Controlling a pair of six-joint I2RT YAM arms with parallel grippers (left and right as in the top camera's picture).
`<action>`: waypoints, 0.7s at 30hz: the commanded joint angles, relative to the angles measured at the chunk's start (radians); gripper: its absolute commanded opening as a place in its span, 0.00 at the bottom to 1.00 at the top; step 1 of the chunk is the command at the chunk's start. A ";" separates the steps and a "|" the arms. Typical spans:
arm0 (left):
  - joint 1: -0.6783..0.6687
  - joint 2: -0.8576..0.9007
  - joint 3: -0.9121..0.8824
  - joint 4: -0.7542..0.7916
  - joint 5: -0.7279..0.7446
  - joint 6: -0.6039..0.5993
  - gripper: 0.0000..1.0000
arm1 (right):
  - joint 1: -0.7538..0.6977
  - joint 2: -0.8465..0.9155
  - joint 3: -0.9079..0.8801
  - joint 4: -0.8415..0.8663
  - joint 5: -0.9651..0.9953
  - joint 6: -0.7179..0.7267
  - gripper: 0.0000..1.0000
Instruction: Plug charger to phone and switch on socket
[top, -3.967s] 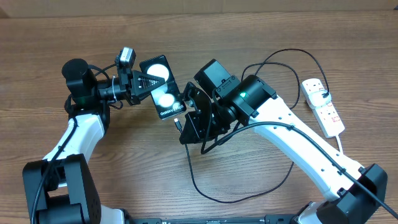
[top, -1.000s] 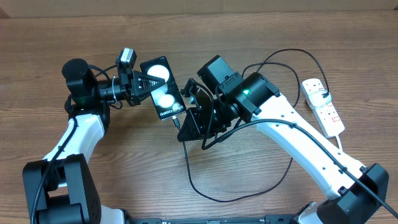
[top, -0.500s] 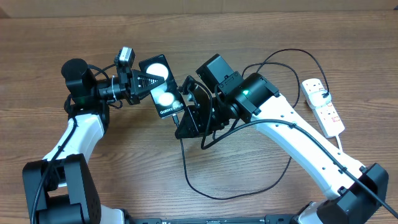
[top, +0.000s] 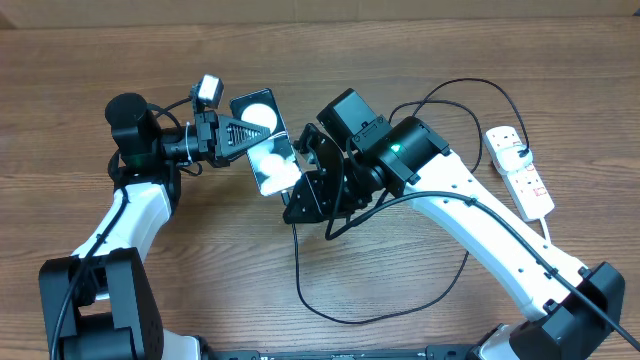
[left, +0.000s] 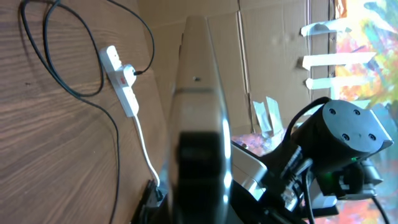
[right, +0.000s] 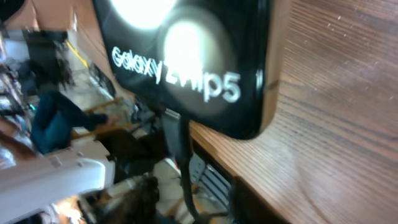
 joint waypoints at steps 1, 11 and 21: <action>-0.002 0.004 0.026 0.007 -0.010 0.074 0.04 | -0.002 -0.029 0.018 -0.018 0.008 -0.058 0.49; -0.002 0.004 0.026 0.007 -0.035 0.093 0.04 | 0.005 -0.086 0.294 -0.270 0.379 -0.084 0.65; -0.002 0.004 0.026 0.007 -0.035 0.093 0.04 | 0.111 -0.325 0.283 -0.440 0.698 0.153 0.69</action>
